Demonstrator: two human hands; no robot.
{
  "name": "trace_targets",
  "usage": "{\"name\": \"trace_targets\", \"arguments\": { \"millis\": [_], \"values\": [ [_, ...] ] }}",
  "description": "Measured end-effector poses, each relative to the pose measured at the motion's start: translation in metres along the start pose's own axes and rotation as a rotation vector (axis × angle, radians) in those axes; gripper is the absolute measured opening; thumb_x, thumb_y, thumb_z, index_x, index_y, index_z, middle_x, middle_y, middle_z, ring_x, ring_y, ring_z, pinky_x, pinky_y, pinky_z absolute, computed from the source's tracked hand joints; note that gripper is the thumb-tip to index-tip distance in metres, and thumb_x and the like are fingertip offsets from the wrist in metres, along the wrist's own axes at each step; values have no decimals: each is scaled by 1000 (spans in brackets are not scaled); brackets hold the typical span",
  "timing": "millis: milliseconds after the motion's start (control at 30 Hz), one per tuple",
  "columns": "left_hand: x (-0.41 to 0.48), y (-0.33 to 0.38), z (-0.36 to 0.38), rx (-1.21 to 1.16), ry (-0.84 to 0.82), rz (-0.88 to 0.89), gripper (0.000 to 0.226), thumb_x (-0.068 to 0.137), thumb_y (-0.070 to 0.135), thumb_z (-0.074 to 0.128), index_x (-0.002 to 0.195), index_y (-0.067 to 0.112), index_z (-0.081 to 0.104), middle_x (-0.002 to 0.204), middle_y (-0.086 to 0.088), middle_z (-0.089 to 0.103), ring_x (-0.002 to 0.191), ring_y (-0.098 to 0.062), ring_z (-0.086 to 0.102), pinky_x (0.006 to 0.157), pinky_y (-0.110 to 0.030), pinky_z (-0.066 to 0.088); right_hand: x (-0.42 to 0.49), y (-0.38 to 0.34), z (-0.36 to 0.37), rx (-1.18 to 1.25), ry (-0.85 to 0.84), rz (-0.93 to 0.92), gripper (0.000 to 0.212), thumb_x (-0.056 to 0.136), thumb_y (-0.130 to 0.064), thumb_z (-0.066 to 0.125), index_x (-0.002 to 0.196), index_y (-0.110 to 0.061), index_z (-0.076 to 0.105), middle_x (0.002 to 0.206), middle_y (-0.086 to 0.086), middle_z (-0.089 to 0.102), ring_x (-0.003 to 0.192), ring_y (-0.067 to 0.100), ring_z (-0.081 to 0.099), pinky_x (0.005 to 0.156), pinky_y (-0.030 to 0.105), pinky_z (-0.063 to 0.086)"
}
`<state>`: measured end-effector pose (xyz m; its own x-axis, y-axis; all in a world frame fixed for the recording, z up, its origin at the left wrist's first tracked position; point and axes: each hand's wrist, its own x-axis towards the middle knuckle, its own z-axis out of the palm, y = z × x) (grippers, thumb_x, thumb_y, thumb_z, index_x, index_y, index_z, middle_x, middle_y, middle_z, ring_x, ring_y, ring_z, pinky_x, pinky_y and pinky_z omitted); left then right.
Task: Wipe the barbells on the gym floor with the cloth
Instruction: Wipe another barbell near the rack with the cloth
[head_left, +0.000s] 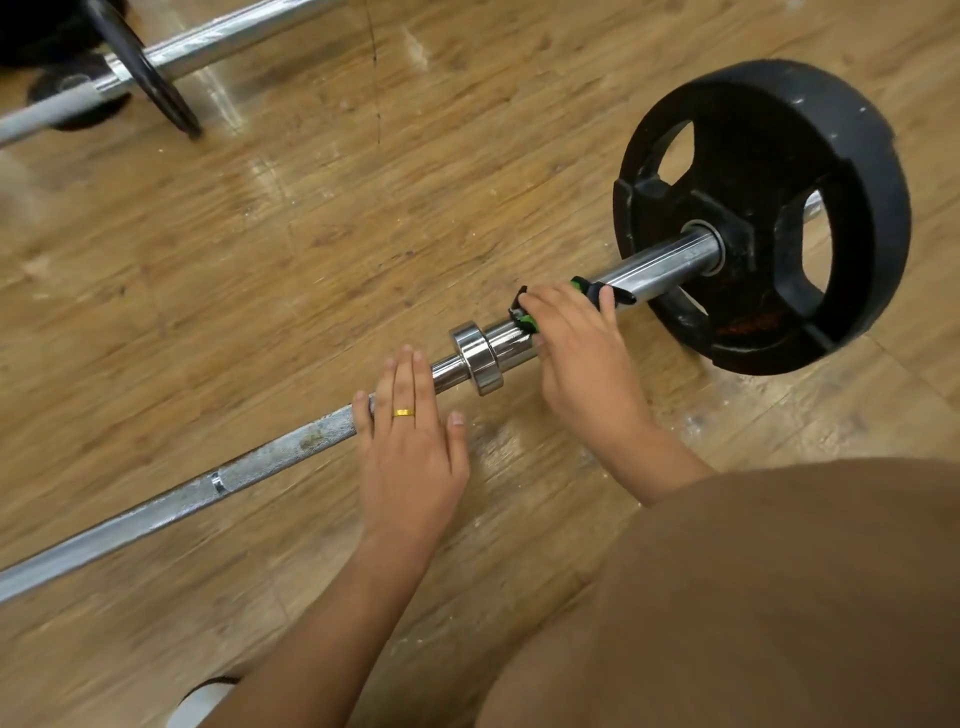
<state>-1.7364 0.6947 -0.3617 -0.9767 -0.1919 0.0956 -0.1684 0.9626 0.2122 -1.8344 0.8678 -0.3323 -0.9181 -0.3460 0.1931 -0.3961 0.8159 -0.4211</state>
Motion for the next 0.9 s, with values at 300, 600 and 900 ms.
{"name": "trace_targets", "arguments": {
  "millis": [300,600,900],
  "values": [
    [-15,17,-3,-29,1,-57,64,103,40,29,157,7,25,160,-8,33,148,-26,27,123,-51,9,-13,3,-4,39,-8,3,45,101,-9,46,145,-16,50,148,-1,52,144,15,36,125,42,3],
    [-25,29,1,-92,30,-76,62,102,39,24,159,14,23,159,-4,33,150,-20,21,121,-45,-11,-25,3,-16,-10,-66,-32,48,99,-7,48,146,-15,48,149,1,51,145,18,36,126,45,9],
    [-34,23,18,99,50,21,72,91,46,46,151,7,36,154,-15,45,142,-29,26,119,-43,-20,-51,-11,-19,65,-213,-100,70,88,-38,25,144,-6,52,150,9,50,146,28,36,120,60,16]
  ]
}}
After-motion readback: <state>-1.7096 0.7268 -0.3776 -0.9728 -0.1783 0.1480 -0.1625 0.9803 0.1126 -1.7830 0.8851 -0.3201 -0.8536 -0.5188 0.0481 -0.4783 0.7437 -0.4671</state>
